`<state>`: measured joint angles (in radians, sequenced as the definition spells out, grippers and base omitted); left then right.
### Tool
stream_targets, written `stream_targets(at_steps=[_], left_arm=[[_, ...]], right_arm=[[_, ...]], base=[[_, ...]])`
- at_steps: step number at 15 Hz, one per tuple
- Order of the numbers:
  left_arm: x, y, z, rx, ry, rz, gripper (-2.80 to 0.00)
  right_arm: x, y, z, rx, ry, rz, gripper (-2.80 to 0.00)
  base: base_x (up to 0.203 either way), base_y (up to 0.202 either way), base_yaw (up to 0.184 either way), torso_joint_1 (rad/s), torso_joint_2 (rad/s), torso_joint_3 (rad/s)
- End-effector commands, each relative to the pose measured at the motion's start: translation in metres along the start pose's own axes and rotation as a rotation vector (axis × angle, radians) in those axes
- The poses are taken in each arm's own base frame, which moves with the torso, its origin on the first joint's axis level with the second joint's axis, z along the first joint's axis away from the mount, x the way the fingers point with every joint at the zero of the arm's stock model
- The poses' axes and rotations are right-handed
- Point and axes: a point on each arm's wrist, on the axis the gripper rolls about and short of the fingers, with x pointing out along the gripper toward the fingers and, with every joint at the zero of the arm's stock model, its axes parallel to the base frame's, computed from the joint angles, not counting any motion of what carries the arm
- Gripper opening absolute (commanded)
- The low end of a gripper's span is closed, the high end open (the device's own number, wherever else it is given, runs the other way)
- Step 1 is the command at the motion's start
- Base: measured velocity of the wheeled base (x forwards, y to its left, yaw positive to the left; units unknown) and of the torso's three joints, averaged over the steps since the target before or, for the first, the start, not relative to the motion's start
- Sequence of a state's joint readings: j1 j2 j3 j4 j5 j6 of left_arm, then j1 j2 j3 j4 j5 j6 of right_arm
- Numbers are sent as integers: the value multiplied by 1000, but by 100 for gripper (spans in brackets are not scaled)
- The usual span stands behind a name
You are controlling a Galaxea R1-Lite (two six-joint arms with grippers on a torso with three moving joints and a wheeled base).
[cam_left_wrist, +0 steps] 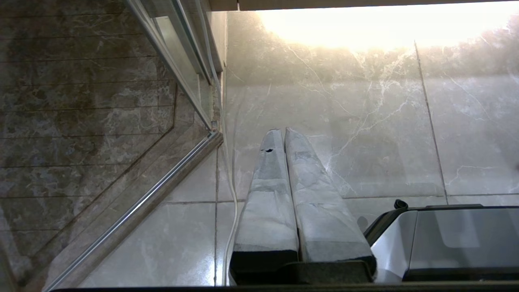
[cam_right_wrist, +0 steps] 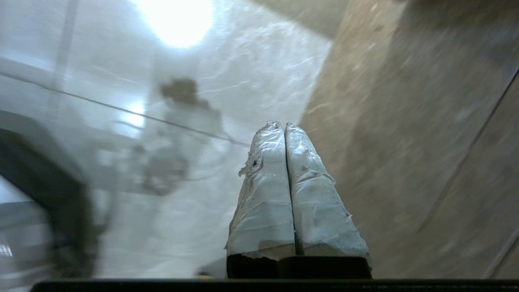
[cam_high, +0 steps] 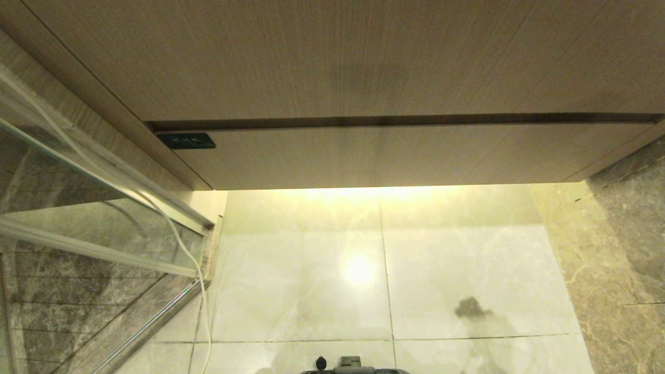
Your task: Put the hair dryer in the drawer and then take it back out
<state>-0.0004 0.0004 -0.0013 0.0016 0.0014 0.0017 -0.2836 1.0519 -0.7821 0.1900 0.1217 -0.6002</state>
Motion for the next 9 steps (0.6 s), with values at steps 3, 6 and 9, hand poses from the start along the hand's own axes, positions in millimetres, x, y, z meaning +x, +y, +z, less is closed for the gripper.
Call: stream_targets(at_steps=[3, 6, 9], left_arm=[[0, 0, 0, 0, 1, 1, -280], [0, 0, 0, -1, -1, -1, -280], [0, 0, 0, 0, 1, 1, -280]], right_arm=[[-77, 64, -72, 117, -216, 23, -280], [-83, 98, -131, 217, -302, 135, -280], [-75, 117, -167, 283, -417, 139, -280]], base=[[0, 0, 0, 0, 0, 0], [0, 0, 0, 0, 0, 0], [0, 0, 0, 0, 0, 0]])
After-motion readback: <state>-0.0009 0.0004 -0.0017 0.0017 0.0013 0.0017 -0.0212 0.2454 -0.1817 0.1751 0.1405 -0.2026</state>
